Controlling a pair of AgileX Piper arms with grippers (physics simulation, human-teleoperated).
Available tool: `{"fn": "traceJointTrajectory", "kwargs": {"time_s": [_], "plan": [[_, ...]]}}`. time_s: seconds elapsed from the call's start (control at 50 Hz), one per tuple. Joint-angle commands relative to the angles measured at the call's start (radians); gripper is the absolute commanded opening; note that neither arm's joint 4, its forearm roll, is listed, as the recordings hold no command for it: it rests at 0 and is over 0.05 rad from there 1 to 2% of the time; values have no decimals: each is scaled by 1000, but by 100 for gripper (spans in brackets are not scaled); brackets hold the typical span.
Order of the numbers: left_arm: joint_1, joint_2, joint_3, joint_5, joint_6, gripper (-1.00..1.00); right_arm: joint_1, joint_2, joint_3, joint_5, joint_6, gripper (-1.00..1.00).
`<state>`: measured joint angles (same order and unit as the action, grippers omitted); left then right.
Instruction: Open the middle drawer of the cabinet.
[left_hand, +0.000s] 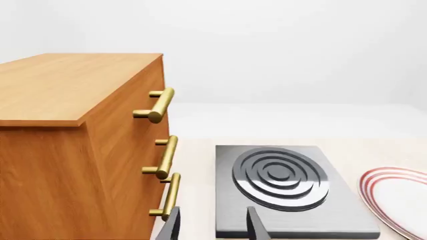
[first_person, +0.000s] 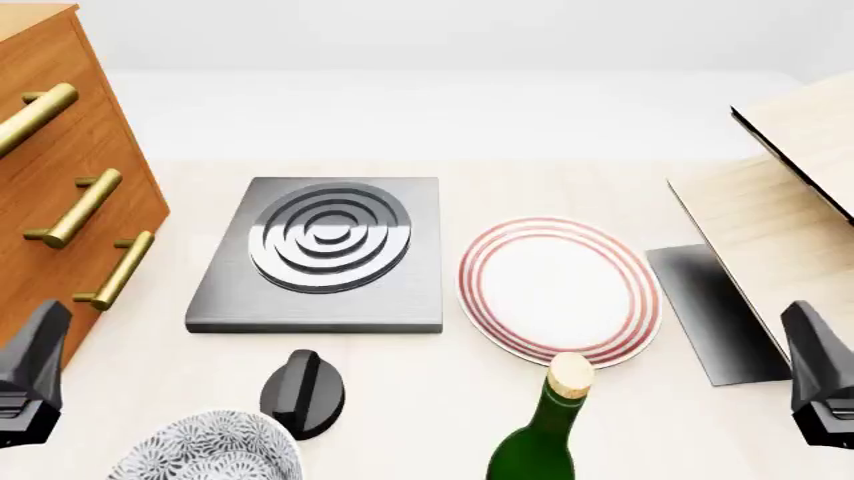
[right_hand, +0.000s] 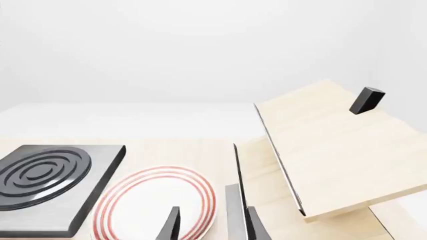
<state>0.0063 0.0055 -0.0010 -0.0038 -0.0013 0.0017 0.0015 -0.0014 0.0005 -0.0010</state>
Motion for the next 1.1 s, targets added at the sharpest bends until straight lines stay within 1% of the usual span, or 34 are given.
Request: {"fn": "traceJointTrajectory", "kwargs": {"time_s": [0.02, 0.16, 0.28, 0.3, 0.32, 0.34, 0.44, 0.66, 0.74, 0.8, 0.88, 1.04, 1.1], "plan": [[8, 9, -2, -3, -1, 100, 0, 6, -2, 1, -3, 100], [10, 17, -1, -10, 2, 100, 0, 6, -2, 6, 0, 100], [12, 29, 0, -16, 20, 100, -3, 2, -2, 11, -1, 100], [11, 38, 0, -21, 27, 100, -3, 2, -2, 11, -3, 100], [31, 83, 1, -49, 61, 100, -4, 2, -2, 11, -2, 100], [10, 32, 0, -16, 24, 100, -4, 2, -2, 11, -2, 100], [9, 45, 1, -27, 24, 100, -4, 2, -2, 11, -2, 100], [9, 34, 1, -18, 44, 100, -4, 2, -2, 11, -2, 100], [6, 30, 0, -15, 65, 100, -4, 2, -2, 11, -2, 100], [8, 56, 1, -35, 78, 100, -4, 2, -2, 11, -2, 100], [14, 122, 1, -94, 93, 100, -4, 2, -2, 11, -2, 100], [15, 191, 1, -174, 136, 100, -4, 2, -2, 11, -3, 100], [17, 244, 1, -227, 145, 100, -4, 2, -2, 11, -2, 100]]}}
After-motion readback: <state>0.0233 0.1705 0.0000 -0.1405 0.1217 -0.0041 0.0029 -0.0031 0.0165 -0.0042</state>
